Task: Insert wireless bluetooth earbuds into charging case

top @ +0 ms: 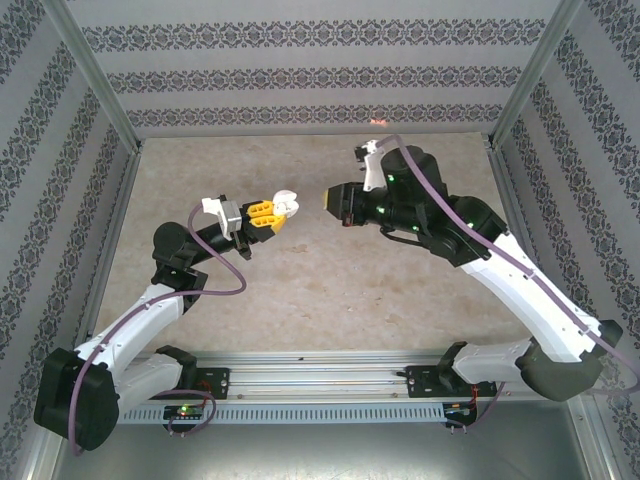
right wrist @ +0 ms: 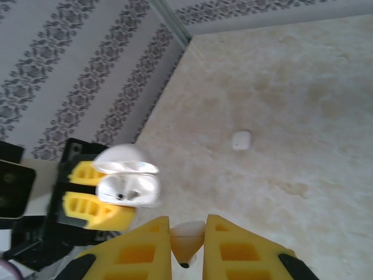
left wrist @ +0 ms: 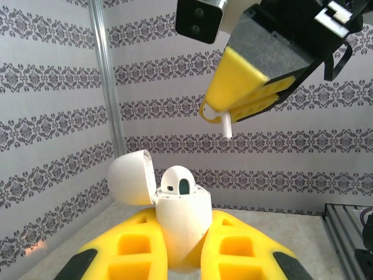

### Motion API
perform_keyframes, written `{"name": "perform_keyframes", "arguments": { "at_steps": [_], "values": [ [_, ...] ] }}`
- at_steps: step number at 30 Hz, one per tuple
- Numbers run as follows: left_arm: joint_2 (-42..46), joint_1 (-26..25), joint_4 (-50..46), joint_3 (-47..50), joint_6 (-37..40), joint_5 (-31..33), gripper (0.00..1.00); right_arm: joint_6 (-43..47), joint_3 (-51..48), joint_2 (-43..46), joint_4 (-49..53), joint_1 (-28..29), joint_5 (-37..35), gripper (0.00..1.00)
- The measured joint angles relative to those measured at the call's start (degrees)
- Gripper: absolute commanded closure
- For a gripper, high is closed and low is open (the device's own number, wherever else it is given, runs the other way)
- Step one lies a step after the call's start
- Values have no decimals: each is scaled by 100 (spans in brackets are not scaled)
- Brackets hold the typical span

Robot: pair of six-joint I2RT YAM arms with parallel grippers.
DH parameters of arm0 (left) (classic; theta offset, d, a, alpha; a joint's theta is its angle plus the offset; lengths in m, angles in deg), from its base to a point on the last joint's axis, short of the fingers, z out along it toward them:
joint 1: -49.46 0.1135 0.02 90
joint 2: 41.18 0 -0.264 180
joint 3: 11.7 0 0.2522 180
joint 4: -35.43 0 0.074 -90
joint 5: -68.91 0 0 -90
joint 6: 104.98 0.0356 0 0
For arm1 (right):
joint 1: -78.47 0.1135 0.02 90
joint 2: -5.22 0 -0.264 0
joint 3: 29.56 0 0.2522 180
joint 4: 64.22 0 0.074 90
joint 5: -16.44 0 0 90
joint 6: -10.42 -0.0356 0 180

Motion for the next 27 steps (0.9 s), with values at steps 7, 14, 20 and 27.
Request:
{"name": "perform_keyframes", "arguments": {
  "at_steps": [7,14,20,27],
  "values": [
    [0,-52,0,0,28,22,100,-9,162,-463,-343,446,-98,86],
    [11,-90,0,0,33,52,100,-72,162,-494,-575,518,-308,86],
    [17,-136,-2,0,33,90,100,-157,79,-492,-778,544,-431,86],
    [61,-162,-2,0,33,114,100,-245,-44,-505,-837,660,-476,87]
  ]
}}
